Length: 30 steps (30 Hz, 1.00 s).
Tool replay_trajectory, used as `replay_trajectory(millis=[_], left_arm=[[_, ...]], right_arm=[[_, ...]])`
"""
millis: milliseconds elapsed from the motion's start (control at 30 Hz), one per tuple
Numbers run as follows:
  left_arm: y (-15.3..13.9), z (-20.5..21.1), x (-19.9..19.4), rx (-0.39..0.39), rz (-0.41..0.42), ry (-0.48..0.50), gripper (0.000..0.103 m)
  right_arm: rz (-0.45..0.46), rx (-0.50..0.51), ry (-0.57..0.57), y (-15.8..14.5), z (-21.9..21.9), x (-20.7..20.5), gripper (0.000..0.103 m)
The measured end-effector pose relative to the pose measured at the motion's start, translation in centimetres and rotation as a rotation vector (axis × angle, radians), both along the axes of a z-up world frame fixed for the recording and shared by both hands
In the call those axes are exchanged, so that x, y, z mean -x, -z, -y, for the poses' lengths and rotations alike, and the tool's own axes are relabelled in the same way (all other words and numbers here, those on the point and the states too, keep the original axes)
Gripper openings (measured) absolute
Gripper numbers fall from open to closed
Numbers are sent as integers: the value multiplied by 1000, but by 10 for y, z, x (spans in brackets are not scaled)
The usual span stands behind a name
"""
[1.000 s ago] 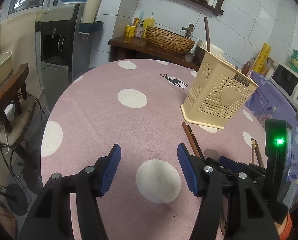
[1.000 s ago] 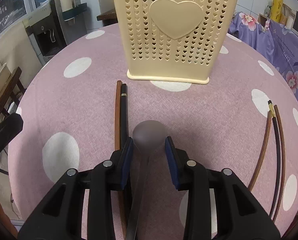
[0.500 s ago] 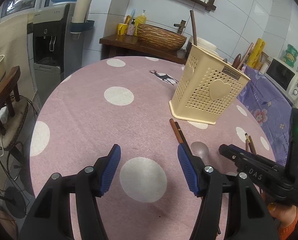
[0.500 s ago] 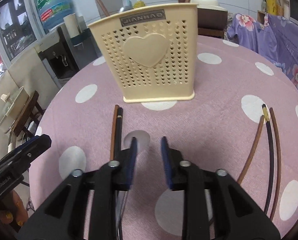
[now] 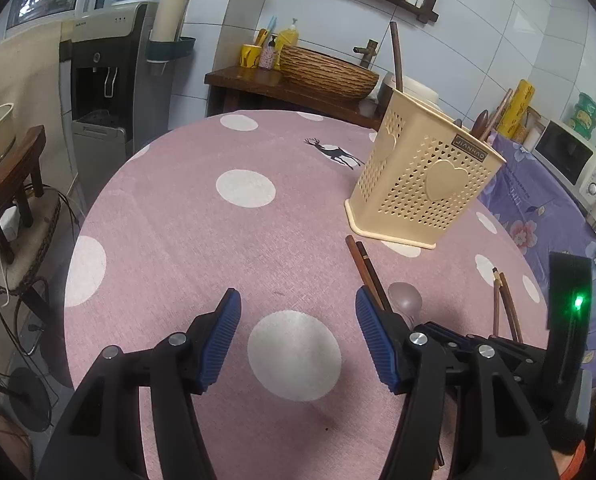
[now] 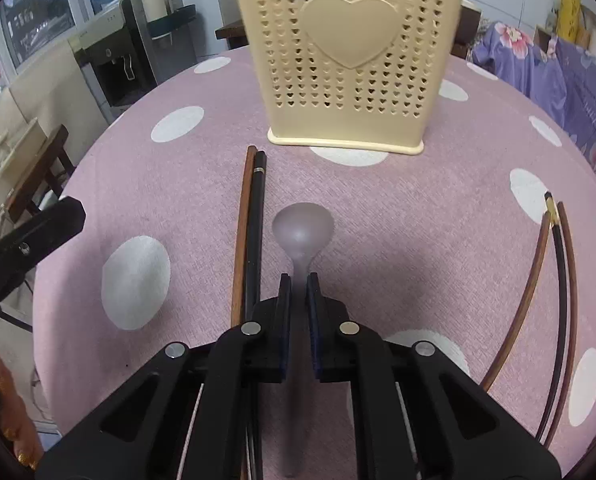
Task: Organize utensils
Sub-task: 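Lower the right tool onto the pale plastic spoon and close on its handle, then lift the plastic spoon with the right tool while the left tool approaches a brown chopstick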
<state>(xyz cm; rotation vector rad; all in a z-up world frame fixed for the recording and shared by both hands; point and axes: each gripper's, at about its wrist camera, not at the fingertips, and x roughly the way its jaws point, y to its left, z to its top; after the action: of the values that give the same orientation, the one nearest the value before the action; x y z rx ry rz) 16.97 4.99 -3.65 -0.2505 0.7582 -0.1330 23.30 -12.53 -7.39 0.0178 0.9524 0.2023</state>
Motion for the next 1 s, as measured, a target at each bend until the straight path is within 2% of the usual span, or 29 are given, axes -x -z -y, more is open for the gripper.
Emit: replay_trajectory(millis=[133,233,400,467,500,533,633,767,900,967,1000], left_arm=[[1,6,0,-5,-3,16,60],[3,10,-1,-4,-6,27,60],[7,18,-2,-1,-18,43,60],[7,20,-1,-5,-19,49,60],[6,20,0,-7,-18,50,60],[6,20,0,-7,-16,50,60],[4,18,1,-5,-12,43,62],[4,15,1,-2,-13,35,62],[5,13,2,-2,-17,32,62],[7,13,2,0,-21,31,62],[7,12,1,1,-23,31,62]], right_arm=[[33,-55,33,-9,29,7,8],[47,13,109,-8,49,12,8],[-18,-78,121,3,61,18,9],[-7,-70,124,2,60,19,23],[-8,-80,122,2,60,19,41],[-5,-76,128,0,60,18,54],[15,-38,120,-5,56,14,54],[-6,46,91,-3,46,-2,54],[-23,86,86,1,40,-16,51],[-14,102,87,2,37,-20,47],[-12,102,89,1,37,-22,41]])
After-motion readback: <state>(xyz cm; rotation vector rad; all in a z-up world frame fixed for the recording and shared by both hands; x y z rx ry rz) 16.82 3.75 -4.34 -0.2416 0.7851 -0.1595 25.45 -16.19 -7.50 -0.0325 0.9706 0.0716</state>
